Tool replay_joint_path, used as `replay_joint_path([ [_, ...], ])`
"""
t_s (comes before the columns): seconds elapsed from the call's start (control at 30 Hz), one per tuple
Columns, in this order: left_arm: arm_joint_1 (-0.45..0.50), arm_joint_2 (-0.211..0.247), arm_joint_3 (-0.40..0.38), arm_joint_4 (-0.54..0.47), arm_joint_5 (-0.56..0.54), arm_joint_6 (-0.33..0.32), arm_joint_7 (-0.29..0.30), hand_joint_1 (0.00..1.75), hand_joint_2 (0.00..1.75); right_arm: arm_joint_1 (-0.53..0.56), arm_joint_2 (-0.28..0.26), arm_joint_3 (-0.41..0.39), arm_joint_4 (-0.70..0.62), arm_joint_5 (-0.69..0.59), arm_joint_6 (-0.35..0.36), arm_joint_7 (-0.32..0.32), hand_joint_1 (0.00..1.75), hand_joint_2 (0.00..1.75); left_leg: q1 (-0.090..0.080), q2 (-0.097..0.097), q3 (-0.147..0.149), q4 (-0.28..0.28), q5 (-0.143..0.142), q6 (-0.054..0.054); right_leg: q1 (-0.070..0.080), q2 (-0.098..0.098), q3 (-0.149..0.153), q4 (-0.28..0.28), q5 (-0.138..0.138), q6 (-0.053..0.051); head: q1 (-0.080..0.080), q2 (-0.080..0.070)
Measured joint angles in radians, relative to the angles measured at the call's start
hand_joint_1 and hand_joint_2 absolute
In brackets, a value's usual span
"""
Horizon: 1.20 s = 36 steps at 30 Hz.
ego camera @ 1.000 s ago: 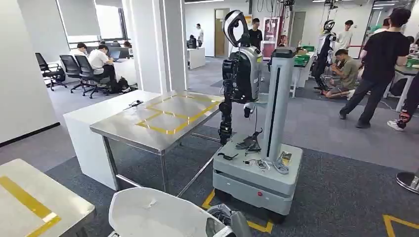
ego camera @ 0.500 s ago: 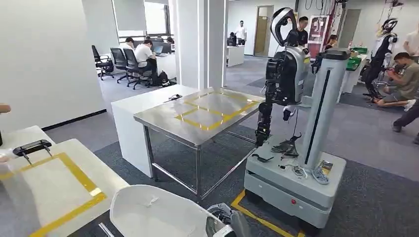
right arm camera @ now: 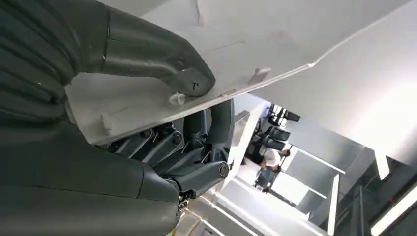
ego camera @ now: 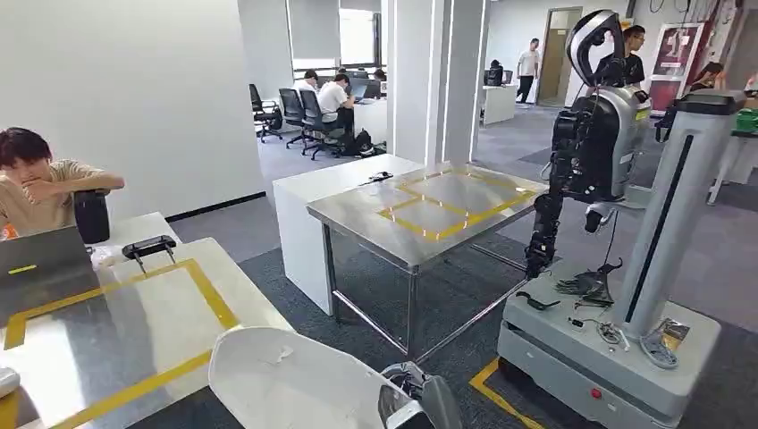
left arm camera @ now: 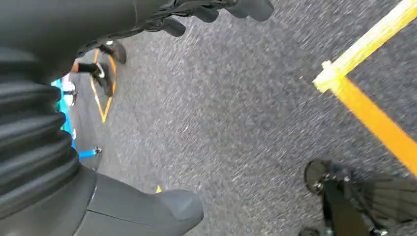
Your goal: Take the parts from the cabinet and place them on the table.
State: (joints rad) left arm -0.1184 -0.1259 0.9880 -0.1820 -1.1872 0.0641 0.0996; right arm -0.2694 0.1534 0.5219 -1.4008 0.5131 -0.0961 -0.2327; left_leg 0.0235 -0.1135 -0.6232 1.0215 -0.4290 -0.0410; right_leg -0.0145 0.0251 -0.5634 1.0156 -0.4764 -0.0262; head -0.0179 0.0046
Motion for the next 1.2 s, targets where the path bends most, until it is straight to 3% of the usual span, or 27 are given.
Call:
replay_joint_path([
  [0.03,-0.003,-0.001,0.000,0.000,-0.001,0.000,0.003,0.00,1.75,0.000,0.000,0.000,-0.002,0.006,0.000,0.002,1.75,1.75,-0.008,0.064,-0.018,0.034,-0.028,-0.001,0.001,-0.011,0.000,-0.003,0.000,-0.009,-0.005,0.000],
  [0.07,-0.008,-0.002,0.000,0.000,-0.004,0.000,0.005,0.00,1.75,-0.001,0.000,-0.002,-0.002,0.012,0.000,0.006,1.75,1.75,-0.007,0.092,-0.049,0.100,-0.067,-0.004,0.005,-0.025,-0.001,-0.003,0.000,-0.012,-0.005,0.000],
  [0.13,-0.013,-0.002,0.000,0.000,-0.008,0.000,0.006,0.00,1.75,-0.001,-0.002,-0.003,-0.002,0.034,0.001,0.014,1.75,1.75,-0.006,0.107,-0.120,0.260,-0.137,-0.008,0.010,-0.058,-0.002,-0.002,-0.002,-0.014,-0.005,0.000],
  [0.17,-0.013,-0.003,0.000,0.000,-0.010,0.001,0.009,0.00,1.75,-0.004,-0.002,-0.003,-0.002,0.045,0.001,0.014,1.75,1.75,-0.006,0.107,-0.137,0.304,-0.145,-0.009,0.011,-0.072,-0.003,-0.002,-0.002,-0.014,-0.005,0.000],
  [0.2,-0.013,-0.003,0.000,0.000,-0.010,0.003,0.013,0.00,1.75,-0.010,-0.002,-0.003,-0.002,0.056,0.002,0.019,1.75,1.75,-0.007,0.108,-0.128,0.296,-0.131,-0.009,0.011,-0.086,-0.003,-0.002,-0.002,-0.015,-0.005,0.000],
  [0.27,-0.016,-0.002,0.000,0.000,-0.013,0.006,0.022,0.00,1.75,-0.045,-0.002,-0.009,-0.002,0.083,0.008,0.032,1.75,1.75,-0.007,0.124,-0.044,0.151,-0.054,-0.007,0.011,-0.112,-0.003,0.003,-0.004,-0.012,-0.005,0.000],
  [0.3,-0.020,-0.002,0.000,0.000,-0.013,0.006,0.026,0.00,1.75,-0.067,-0.002,-0.011,-0.002,0.092,0.012,0.034,1.75,1.75,-0.008,0.153,0.010,0.056,-0.018,-0.003,0.011,-0.124,-0.002,0.007,-0.007,-0.008,-0.005,0.000],
  [0.33,-0.027,-0.004,0.000,0.000,-0.013,0.006,0.027,0.00,1.75,-0.090,-0.002,-0.016,-0.002,0.100,0.022,0.034,1.75,1.75,-0.020,0.207,0.030,0.010,-0.035,0.001,0.019,-0.132,-0.004,0.012,-0.011,-0.002,-0.006,0.000],
  [0.37,-0.032,-0.005,0.000,0.000,-0.013,0.004,0.027,0.00,1.75,-0.114,-0.002,-0.024,0.000,0.110,0.026,0.034,1.75,1.75,-0.019,0.187,0.031,0.009,-0.027,0.019,0.023,-0.142,-0.007,0.017,-0.013,0.004,-0.004,0.000],
  [0.47,-0.032,-0.006,0.000,0.000,-0.012,-0.003,0.027,0.00,1.75,-0.174,0.002,-0.031,0.000,0.138,0.037,0.035,1.75,1.75,-0.021,0.152,0.019,0.012,-0.023,0.034,0.025,-0.173,-0.003,0.015,-0.012,0.014,-0.002,0.000],
  [0.5,-0.032,-0.006,0.000,0.000,-0.012,-0.004,0.027,0.00,1.75,-0.191,0.003,-0.034,0.000,0.144,0.037,0.037,1.75,1.75,-0.013,0.140,0.022,0.007,-0.017,0.043,0.021,-0.162,-0.004,0.019,-0.019,0.024,-0.002,0.000],
  [0.53,-0.033,-0.008,0.000,0.000,-0.012,-0.005,0.027,0.00,1.75,-0.205,0.004,-0.035,0.000,0.152,0.037,0.039,1.75,1.75,-0.011,0.130,0.020,0.007,-0.015,0.046,0.015,-0.098,-0.011,0.042,-0.037,0.032,-0.002,0.000],
  [0.57,-0.036,-0.006,0.000,-0.001,-0.013,-0.005,0.027,0.00,1.75,-0.216,0.003,-0.036,0.000,0.162,0.037,0.042,1.75,1.75,-0.009,0.120,0.017,0.007,-0.012,0.052,0.012,-0.054,-0.037,0.101,-0.074,0.037,-0.002,0.000],
  [0.63,-0.043,-0.006,0.000,-0.001,-0.013,-0.006,0.027,0.00,1.75,-0.226,0.002,-0.045,0.000,0.170,0.038,0.051,1.75,1.75,-0.009,0.090,0.010,0.007,-0.009,0.056,0.009,-0.032,-0.119,0.271,-0.149,0.044,-0.001,0.000],
  [0.67,-0.043,-0.007,0.000,-0.001,-0.013,-0.006,0.028,0.00,1.75,-0.227,0.002,-0.048,0.000,0.171,0.038,0.051,1.75,1.75,-0.009,0.075,0.008,0.008,-0.007,0.056,0.009,-0.032,-0.146,0.323,-0.161,0.044,0.000,0.000],
  [0.7,-0.041,-0.007,0.000,-0.001,-0.013,-0.007,0.029,0.00,1.75,-0.227,0.002,-0.049,0.000,0.173,0.038,0.051,1.75,1.75,-0.009,0.059,0.007,0.009,-0.006,0.054,0.008,-0.031,-0.151,0.327,-0.146,0.043,0.000,0.000],
  [0.77,-0.040,-0.007,0.000,-0.001,-0.013,-0.009,0.031,0.00,1.75,-0.236,0.002,-0.050,0.000,0.175,0.038,0.050,1.75,1.75,-0.008,0.029,0.007,0.010,-0.003,0.050,0.007,-0.022,-0.094,0.202,-0.063,0.036,0.001,0.000],
  [0.8,-0.041,-0.008,0.000,-0.001,-0.013,-0.010,0.030,0.00,1.75,-0.242,0.002,-0.050,0.000,0.176,0.038,0.050,1.75,1.75,-0.008,0.014,0.007,0.011,-0.001,0.047,0.006,0.001,-0.045,0.102,-0.014,0.031,0.000,0.000],
  [0.83,-0.042,-0.009,0.000,0.000,-0.013,-0.010,0.031,0.00,1.75,-0.245,0.002,-0.050,0.000,0.176,0.039,0.049,1.75,1.75,-0.003,0.003,0.005,0.011,0.001,0.043,0.004,0.058,-0.014,0.028,-0.004,0.024,0.001,0.000],
  [0.87,-0.044,-0.011,0.000,-0.001,-0.013,-0.010,0.030,0.00,1.75,-0.245,0.002,-0.050,0.000,0.177,0.038,0.050,1.75,1.75,-0.007,-0.004,0.000,0.010,0.004,0.036,0.004,0.071,-0.011,0.021,-0.012,0.024,-0.002,0.000],
  [0.97,-0.041,-0.010,0.000,-0.001,-0.019,-0.012,0.031,0.00,1.75,-0.249,0.003,-0.051,0.000,0.188,0.039,0.051,1.75,1.75,0.003,-0.035,-0.009,0.001,0.014,0.012,0.013,0.039,-0.015,0.019,-0.005,0.018,0.003,0.000],
  [1.0,-0.038,-0.009,-0.001,-0.001,-0.020,-0.012,0.032,0.00,1.75,-0.255,0.004,-0.052,-0.001,0.190,0.039,0.052,1.75,1.75,-0.001,-0.049,-0.017,-0.008,0.020,0.001,0.007,0.023,-0.011,0.009,0.001,0.008,0.002,0.000],
  [1.03,-0.038,-0.008,-0.001,0.000,-0.023,-0.013,0.033,0.00,1.75,-0.261,0.007,-0.052,-0.001,0.196,0.039,0.055,1.75,1.75,0.000,-0.001,-0.019,0.008,0.015,0.004,0.002,0.003,-0.006,-0.003,0.010,0.001,0.003,0.000],
  [1.07,-0.041,-0.009,-0.001,0.000,-0.027,-0.015,0.035,0.00,1.75,-0.265,0.008,-0.052,-0.002,0.199,0.040,0.060,1.75,1.75,-0.009,0.060,-0.035,0.043,-0.012,0.004,0.003,-0.007,-0.004,-0.008,0.011,-0.006,-0.005,0.000],
  [1.1,-0.045,-0.010,-0.001,0.000,-0.028,-0.015,0.035,0.00,1.75,-0.268,0.007,-0.053,-0.003,0.199,0.040,0.066,1.75,1.75,-0.008,0.087,-0.058,0.098,-0.046,0.002,0.005,-0.019,-0.004,-0.008,0.011,-0.008,-0.003,0.000],
  [1.17,-0.050,-0.010,-0.002,0.000,-0.030,-0.020,0.037,0.00,1.75,-0.267,0.003,-0.055,-0.003,0.203,0.042,0.068,1.75,1.75,-0.007,0.108,-0.133,0.268,-0.124,-0.005,0.008,-0.055,-0.006,-0.007,0.010,-0.011,-0.003,0.000],
  [1.2,-0.050,-0.010,-0.002,0.000,-0.031,-0.021,0.038,0.00,1.75,-0.267,0.002,-0.054,-0.003,0.205,0.042,0.068,1.75,1.75,-0.007,0.108,-0.148,0.309,-0.134,-0.007,0.008,-0.068,-0.006,-0.007,0.009,-0.011,-0.004,0.000],
])
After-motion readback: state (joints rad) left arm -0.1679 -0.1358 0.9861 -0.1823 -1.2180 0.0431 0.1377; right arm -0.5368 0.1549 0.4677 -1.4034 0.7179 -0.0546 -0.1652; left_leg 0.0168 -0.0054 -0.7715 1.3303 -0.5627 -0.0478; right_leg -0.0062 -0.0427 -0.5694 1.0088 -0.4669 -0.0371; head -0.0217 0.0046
